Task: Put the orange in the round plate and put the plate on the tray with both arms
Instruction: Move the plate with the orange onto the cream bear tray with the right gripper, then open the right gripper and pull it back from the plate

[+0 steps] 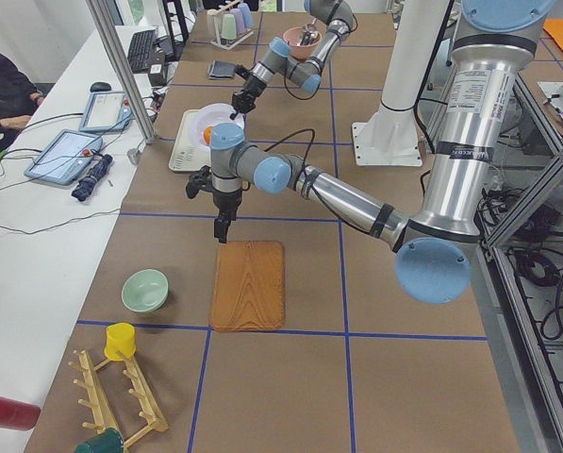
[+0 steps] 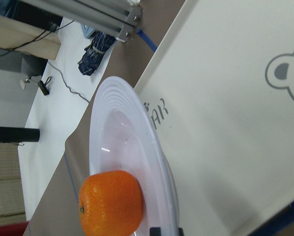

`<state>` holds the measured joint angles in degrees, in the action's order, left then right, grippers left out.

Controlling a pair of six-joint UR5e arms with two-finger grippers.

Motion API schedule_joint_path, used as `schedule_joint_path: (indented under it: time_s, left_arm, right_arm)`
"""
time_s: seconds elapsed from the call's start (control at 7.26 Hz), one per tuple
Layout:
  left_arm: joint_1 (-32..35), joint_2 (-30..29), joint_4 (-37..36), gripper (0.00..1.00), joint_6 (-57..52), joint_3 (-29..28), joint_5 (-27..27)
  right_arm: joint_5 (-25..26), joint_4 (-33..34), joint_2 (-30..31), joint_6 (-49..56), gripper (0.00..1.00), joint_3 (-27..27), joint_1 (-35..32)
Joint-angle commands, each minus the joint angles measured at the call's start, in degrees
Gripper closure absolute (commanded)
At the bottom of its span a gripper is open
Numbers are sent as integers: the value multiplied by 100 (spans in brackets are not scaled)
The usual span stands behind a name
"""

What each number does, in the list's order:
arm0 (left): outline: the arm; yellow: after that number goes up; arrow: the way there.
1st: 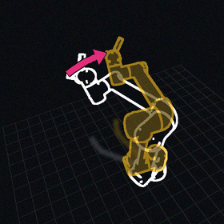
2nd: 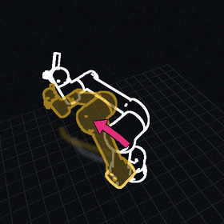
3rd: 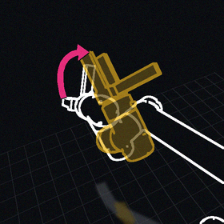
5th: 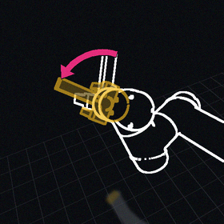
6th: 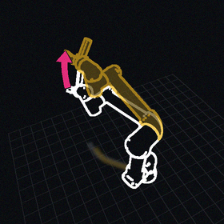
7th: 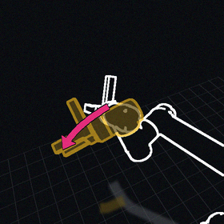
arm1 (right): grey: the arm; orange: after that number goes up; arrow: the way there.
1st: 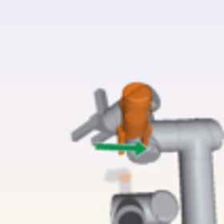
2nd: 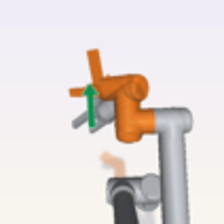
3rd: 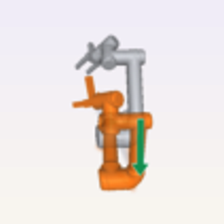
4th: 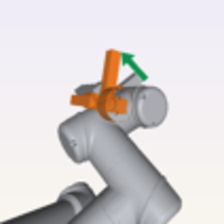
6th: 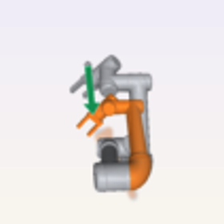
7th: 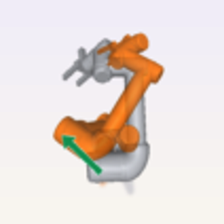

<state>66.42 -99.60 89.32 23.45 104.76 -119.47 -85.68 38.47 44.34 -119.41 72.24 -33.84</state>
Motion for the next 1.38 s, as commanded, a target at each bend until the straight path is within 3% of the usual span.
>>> schedule_joint_path:
  time_s: [0.0,0.14,0.55,0.69,0.83,0.96,1.1,1.24]
  left_arm:
    - [20,2,-2,2,2,1,2]
    - [20,2,-2,2,2,1,2]
    - [20,2,-2,2,46,1,11]
    - [11,-7,-2,2,55,1,11]
    - [20,-7,-2,2,55,1,11]
    - [54,-7,-2,2,46,1,11]
    - [55,-7,-2,2,37,1,11]
    - [55,-7,-2,2,29,1,2]
  right_arm:
    - [-107,29,-433,-739,100,-920,-289]
    - [-141,29,-600,-785,100,-1227,-281]
    - [-500,47,-558,-750,100,-1318,-272]
    - [-650,64,-436,-628,68,-1309,-281]
    - [-1000,195,-278,417,1,-1222,-307]
    - [-1586,997,246,1367,0,-438,-412]
    - [-2801,2014,547,2351,0,214,-804]
    - [-3640,3164,646,3266,0,585,-1278]
